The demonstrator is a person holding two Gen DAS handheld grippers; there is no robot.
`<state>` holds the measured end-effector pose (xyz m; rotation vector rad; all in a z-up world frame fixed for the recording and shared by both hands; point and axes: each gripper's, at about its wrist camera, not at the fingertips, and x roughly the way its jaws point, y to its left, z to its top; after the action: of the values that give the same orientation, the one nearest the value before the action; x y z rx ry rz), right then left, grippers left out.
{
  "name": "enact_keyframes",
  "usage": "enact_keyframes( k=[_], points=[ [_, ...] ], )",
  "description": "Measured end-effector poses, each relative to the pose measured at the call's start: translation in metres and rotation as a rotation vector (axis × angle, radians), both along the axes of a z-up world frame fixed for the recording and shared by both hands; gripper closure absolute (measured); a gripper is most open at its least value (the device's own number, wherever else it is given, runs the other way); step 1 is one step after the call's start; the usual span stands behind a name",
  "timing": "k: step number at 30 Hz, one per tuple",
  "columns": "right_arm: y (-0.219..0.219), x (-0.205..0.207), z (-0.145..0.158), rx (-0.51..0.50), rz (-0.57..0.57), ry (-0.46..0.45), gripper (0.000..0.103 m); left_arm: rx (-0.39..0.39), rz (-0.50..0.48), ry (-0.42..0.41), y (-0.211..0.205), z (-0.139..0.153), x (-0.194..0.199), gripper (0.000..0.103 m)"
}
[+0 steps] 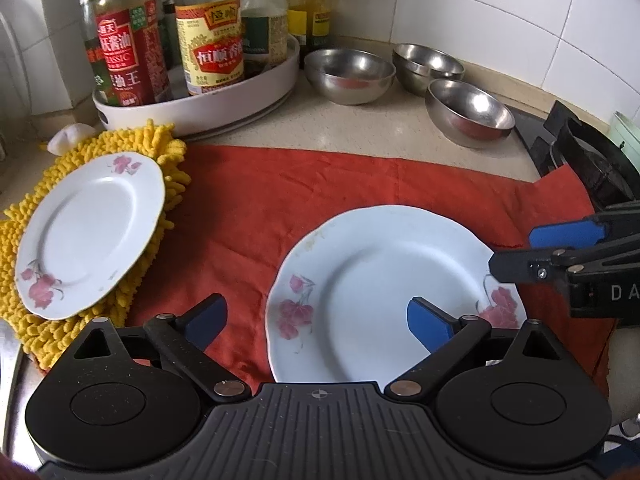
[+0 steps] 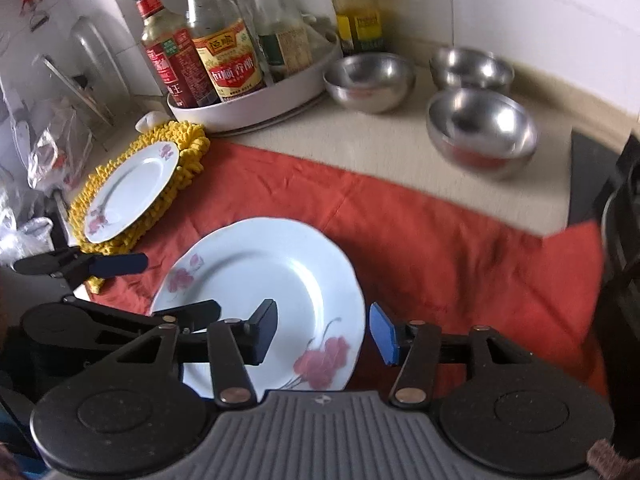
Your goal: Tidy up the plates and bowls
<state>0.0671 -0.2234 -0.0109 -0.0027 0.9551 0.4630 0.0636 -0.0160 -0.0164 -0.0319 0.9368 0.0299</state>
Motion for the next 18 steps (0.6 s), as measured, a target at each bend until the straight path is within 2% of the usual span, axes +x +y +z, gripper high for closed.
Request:
enact_keyframes(
  k=[5, 13, 18],
  points=[
    [0.006, 0.006, 0.010, -0.042, 0.014, -0.060, 0.053, 0.006, 0.036, -0.008, 0.009, 0.002, -0.002, 0.003],
    [0.033, 0.017, 0.026, -0.142, 0.073, -0.187, 0.049, 0.012, 0.146, -0.035, 0.040, 0.011, -0.007, 0.002],
    [0.057, 0.024, 0.031, -0.161, 0.124, -0.223, 0.048, 0.022, 0.211, -0.041, 0.062, 0.016, -0.013, 0.001]
  ],
)
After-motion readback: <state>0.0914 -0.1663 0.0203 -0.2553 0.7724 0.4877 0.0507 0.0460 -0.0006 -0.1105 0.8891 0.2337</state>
